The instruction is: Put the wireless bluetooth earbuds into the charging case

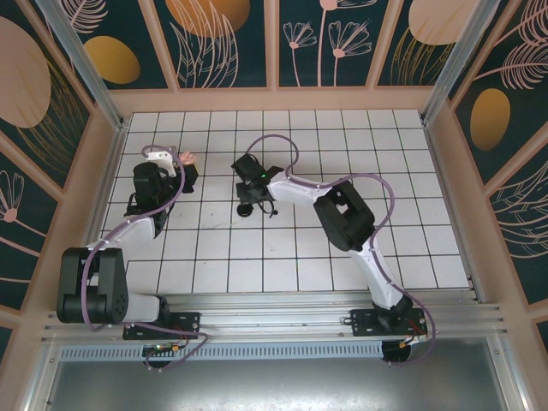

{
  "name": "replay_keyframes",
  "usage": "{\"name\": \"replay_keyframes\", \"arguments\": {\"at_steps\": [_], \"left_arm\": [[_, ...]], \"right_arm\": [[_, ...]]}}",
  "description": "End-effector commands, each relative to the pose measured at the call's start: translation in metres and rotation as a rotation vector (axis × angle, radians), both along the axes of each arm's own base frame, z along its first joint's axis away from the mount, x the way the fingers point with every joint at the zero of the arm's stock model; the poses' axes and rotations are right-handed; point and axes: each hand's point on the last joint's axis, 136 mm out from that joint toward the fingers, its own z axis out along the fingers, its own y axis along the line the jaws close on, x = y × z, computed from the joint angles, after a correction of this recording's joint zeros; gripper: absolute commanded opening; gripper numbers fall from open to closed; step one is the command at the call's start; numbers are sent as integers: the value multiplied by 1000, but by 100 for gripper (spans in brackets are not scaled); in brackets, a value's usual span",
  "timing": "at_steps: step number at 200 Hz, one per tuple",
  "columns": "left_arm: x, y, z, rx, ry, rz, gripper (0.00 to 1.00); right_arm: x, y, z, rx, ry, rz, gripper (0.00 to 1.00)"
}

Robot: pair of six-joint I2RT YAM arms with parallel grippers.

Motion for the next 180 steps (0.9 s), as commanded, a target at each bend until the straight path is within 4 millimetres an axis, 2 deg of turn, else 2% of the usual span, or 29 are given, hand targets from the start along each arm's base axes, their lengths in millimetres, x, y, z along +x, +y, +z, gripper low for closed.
{"name": "replay_keyframes", "arguments": {"at_steps": [1,53,102,148,180], "left_arm": [[-2,-2,8,6,-22,-26,7],[-2,-11,8,-23,-31,-74,6],[-2,-17,5,-32,-25,-96,5],[-3,-25,2,-30,-20,-119,5],[-4,-27,2,-25,-20,-121,5]], "right_arm": [[-3,-41,4,-44,18,-87,17],[-15,-115,0,-38,80,-231,17],[-45,-155,-2,-46,157,-293,18],[-68,-168,4,-19,239,-345,20],[-65,-163,30,15,225,-322,31]]}}
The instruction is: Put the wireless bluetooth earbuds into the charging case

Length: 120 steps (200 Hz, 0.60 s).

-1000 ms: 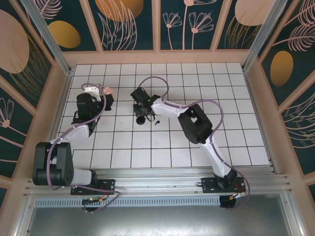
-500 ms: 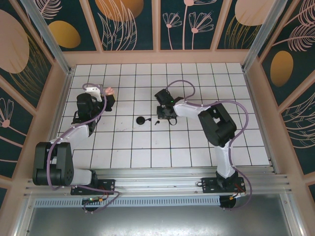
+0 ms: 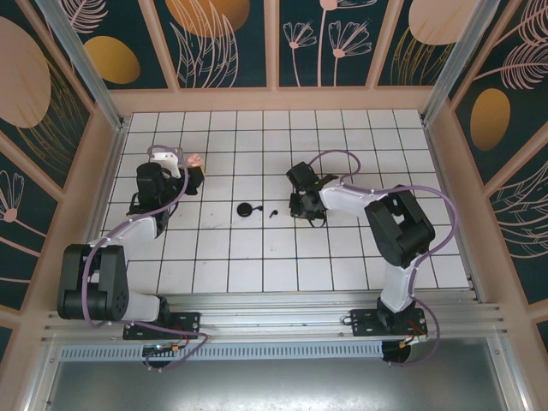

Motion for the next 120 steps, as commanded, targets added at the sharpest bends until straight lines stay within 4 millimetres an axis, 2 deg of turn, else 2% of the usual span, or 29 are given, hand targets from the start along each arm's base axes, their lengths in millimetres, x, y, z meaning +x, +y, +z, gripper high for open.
{"name": "replay_keyframes", "arguments": {"at_steps": [1,22,46,66,88,120], "left_arm": [[1,-6,7,1,-34,-26,5],[1,-6,8,4,-39,-26,5],[1,-8,8,4,-38,-29,5],[1,-8,9,6,-42,-29,5],[1,-7,10,9,-43,-27,5],[1,-8,8,10,-38,-29,5]], "right_arm": [[-1,-1,29,29,-5,-9,31],[8,-2,54,22,-44,17,33],[18,5,69,56,-63,85,33],[23,13,67,71,-48,147,32],[26,17,55,40,-13,203,32],[20,33,41,62,18,379,32]]}}
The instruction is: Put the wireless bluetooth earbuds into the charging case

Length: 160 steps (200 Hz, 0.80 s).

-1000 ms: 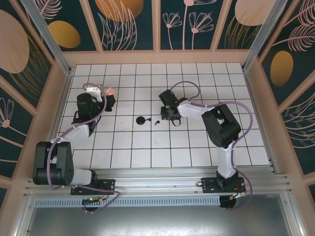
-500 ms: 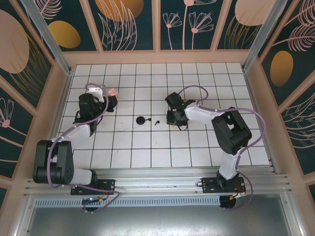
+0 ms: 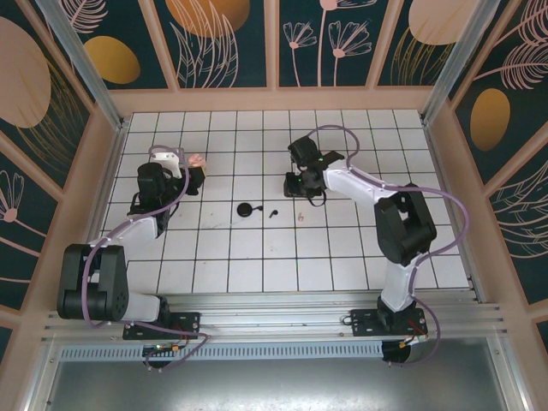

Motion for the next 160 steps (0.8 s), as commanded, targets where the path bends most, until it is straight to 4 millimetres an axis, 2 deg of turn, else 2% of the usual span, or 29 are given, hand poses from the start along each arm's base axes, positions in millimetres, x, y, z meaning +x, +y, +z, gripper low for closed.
{"name": "replay_keyframes", "arguments": {"at_steps": [1,64,104,126,160], "left_arm": [[1,-5,8,9,-38,-23,5],[1,-6,7,16,-35,-23,5],[2,-5,6,26,-30,-17,5],[2,-5,6,29,-28,-16,5],[2,-6,4,33,-24,-17,5]], "right_arm": [[-15,8,-19,-18,69,170,32],[-16,6,-55,-37,158,255,33],[-29,-5,-76,-56,211,259,34],[-38,-13,-82,-78,234,259,34],[-50,-22,-75,-87,241,257,34]]}}
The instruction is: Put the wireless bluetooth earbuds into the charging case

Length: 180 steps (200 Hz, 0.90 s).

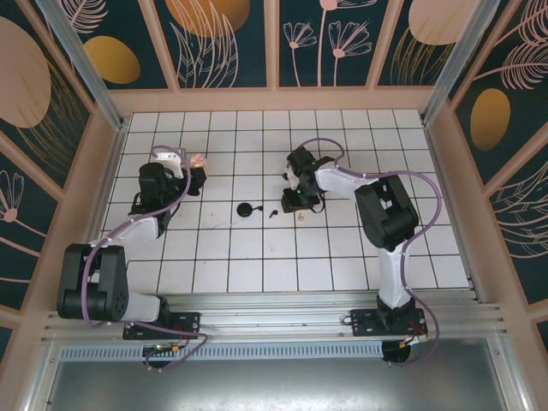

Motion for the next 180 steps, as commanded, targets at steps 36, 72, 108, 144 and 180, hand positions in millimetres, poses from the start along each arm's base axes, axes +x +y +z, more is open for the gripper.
{"name": "replay_keyframes", "arguments": {"at_steps": [36,72,108,144,180], "left_arm": [[3,-2,5,23,-21,-6,5],[2,-3,3,24,-18,-10,5],[1,-5,2,26,-14,-13,5],[1,-9,3,24,-15,-26,5],[-1,-15,4,28,-20,-48,5]], "right_arm": [[-44,-26,1,-42,99,9,34],[-54,-25,8,-9,119,10,34],[-73,-30,13,-27,160,35,33],[-61,-38,47,-61,36,67,33],[-38,-50,71,-124,-74,92,33]]}}
